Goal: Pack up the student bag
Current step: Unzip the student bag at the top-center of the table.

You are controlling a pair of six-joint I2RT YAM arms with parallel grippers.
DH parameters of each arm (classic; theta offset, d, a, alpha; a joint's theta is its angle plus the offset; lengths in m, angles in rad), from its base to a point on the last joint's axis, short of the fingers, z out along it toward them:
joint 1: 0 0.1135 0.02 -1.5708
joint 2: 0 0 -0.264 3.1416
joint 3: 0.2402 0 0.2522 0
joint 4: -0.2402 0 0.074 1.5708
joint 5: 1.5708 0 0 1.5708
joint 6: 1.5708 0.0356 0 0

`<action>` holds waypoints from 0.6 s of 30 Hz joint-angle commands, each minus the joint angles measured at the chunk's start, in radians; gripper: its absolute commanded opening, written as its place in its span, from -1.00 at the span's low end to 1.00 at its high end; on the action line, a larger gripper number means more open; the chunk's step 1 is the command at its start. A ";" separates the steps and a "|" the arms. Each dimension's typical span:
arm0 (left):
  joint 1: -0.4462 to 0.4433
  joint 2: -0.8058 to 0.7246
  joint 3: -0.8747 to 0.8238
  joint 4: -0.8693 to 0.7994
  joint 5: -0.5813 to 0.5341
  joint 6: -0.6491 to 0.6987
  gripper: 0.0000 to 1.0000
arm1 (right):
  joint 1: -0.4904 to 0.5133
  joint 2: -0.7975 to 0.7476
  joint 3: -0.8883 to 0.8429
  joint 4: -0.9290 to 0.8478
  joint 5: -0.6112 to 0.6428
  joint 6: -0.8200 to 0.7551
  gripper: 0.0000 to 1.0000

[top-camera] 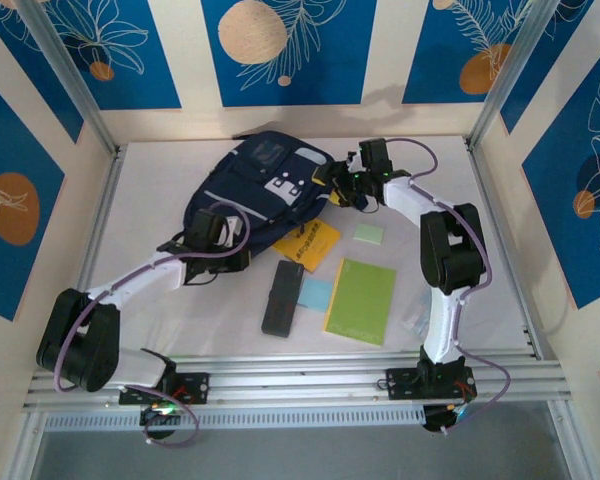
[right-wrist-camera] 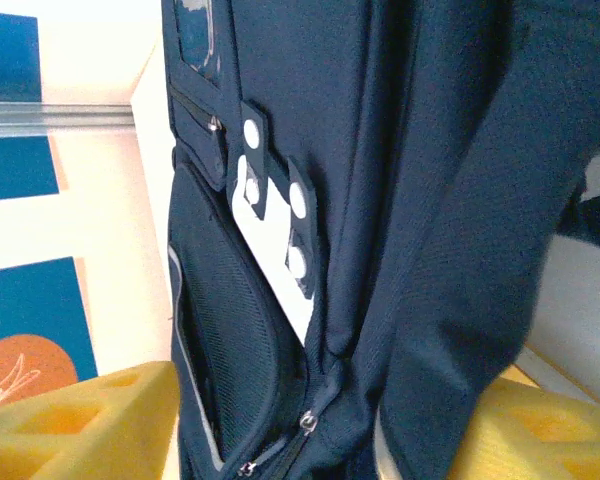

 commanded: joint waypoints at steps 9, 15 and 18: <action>-0.106 0.080 0.184 0.064 0.137 -0.128 -1.00 | 0.078 -0.356 -0.384 -0.008 -0.089 0.105 0.56; -0.139 0.079 0.205 0.076 0.151 -0.157 -1.00 | 0.170 -0.337 -0.480 0.155 -0.110 0.261 0.55; -0.149 0.056 0.204 0.069 0.152 -0.163 -1.00 | 0.203 -0.269 -0.488 0.288 -0.090 0.350 0.55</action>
